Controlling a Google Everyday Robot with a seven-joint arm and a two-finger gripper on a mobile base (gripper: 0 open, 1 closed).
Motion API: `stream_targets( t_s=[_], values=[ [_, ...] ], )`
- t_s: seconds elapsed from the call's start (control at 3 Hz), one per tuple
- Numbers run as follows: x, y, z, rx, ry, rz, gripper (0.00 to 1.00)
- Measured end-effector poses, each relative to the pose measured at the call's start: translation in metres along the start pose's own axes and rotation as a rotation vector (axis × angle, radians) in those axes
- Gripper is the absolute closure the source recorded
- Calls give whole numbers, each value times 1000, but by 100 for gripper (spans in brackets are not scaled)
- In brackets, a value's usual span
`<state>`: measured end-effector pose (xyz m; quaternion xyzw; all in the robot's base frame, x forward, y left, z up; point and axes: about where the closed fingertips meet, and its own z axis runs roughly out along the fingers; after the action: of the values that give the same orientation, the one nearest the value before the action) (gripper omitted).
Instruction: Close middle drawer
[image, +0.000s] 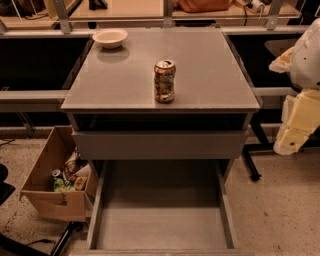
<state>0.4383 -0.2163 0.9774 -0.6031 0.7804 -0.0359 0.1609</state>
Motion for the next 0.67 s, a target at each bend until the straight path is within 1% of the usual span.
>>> stream_targets(
  t_s=[0.33,0.67],
  values=[
    [0,3,1,14,1,3,0],
    [5,25,19,35,-33,50,0]
  ],
)
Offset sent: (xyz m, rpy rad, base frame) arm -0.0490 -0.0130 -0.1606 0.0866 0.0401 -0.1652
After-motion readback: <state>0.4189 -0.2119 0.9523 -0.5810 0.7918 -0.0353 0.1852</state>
